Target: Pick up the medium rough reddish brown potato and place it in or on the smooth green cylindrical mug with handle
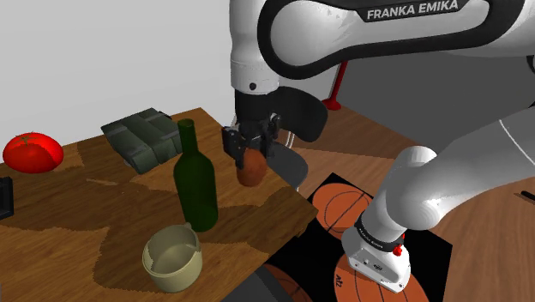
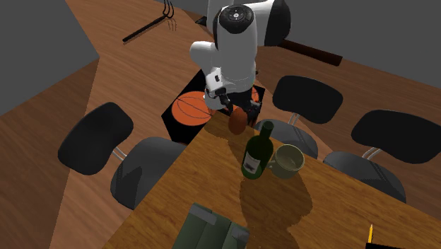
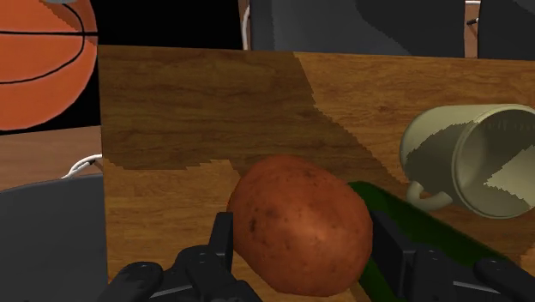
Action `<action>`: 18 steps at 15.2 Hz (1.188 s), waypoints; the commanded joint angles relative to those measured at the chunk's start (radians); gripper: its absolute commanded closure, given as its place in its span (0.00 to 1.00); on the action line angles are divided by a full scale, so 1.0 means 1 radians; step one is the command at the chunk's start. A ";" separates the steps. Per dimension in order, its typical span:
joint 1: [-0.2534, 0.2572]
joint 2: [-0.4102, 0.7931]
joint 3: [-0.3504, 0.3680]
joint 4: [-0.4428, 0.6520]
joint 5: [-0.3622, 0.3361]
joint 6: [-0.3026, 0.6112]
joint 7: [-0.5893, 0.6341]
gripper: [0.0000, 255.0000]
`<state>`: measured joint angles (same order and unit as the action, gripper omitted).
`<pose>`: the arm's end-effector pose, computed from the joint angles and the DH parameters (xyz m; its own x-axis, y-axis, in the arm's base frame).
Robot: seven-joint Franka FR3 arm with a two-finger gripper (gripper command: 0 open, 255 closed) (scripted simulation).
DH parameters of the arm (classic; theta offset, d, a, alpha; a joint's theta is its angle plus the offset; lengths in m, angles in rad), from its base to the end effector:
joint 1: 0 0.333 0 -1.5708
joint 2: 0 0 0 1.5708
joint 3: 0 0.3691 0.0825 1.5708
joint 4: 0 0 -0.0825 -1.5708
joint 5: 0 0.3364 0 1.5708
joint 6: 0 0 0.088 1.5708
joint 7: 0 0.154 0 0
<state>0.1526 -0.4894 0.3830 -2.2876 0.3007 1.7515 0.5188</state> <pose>0.2582 0.2254 0.5297 0.9884 -0.0917 -0.1211 -0.0998 -0.9931 -0.0623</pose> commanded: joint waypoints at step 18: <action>0.078 0.600 0.267 0.548 -0.229 0.060 0.439 1.00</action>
<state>0.2276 0.1006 0.6495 -1.7367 0.0780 1.7994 0.9536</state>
